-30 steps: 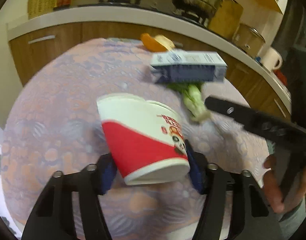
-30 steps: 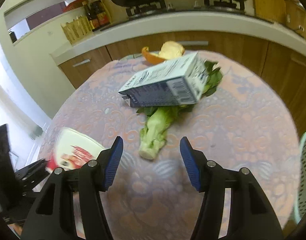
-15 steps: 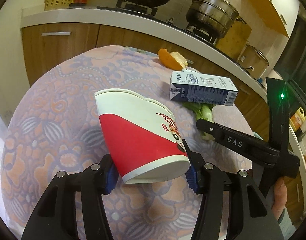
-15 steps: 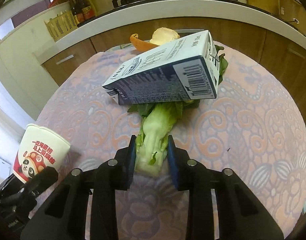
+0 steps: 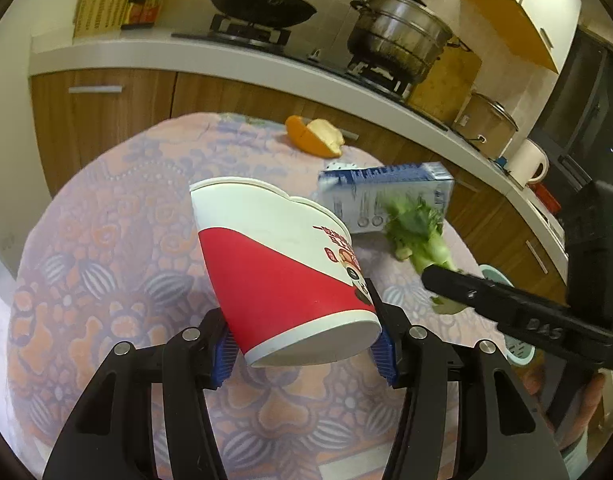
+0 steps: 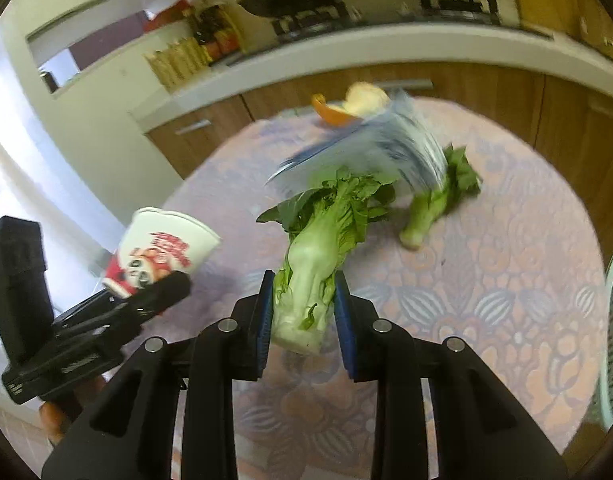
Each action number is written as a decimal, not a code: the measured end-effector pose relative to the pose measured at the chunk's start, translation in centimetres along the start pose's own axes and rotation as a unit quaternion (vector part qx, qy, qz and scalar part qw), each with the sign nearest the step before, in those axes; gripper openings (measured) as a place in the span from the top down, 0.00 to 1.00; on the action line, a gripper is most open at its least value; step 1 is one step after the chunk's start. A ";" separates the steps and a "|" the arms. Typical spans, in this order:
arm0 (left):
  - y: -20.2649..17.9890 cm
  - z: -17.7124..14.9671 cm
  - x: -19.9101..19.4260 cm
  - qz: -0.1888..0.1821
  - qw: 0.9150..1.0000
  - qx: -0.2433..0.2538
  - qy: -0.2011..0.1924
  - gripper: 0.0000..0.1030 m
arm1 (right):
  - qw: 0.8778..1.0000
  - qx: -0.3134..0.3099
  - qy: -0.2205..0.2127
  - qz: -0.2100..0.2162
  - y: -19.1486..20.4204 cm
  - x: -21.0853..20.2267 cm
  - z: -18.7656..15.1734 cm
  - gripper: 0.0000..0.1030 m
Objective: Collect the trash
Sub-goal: 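Grasp the bok choy stalk with the right tool while the left holds the cup, then carry the cup and bok choy over the blue basket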
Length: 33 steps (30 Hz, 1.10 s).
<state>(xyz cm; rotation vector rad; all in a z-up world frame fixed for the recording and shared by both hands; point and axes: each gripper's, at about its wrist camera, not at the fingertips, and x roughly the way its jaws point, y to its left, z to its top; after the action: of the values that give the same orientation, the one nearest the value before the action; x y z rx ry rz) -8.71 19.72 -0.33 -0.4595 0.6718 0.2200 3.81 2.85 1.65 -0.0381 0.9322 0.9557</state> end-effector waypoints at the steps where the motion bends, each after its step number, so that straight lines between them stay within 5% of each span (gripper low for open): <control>1: -0.1 0.0 -0.2 0.000 1.000 0.001 -0.002 0.49 | 1.000 -0.003 -0.002 0.003 0.2 -0.4 0.0 0.76; 10: -1.7 0.3 -1.2 -0.019 1.000 0.013 -0.004 0.49 | 0.999 -0.039 -0.027 0.012 1.2 -3.6 -1.4 0.76; 17: -6.2 1.2 -0.8 -0.047 0.997 0.062 -0.009 0.49 | 0.996 -0.042 -0.079 -0.024 -0.1 -7.7 -1.5 0.76; 33: -22.0 2.3 5.9 -0.156 0.970 0.181 0.044 0.49 | 0.973 0.077 -0.149 -0.159 -14.6 -16.0 -4.1 0.76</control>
<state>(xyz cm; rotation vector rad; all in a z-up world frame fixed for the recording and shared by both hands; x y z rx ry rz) 4.53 1.80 4.85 -0.2194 0.6992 -0.2202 7.72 -18.55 4.98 0.0847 0.6922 0.5699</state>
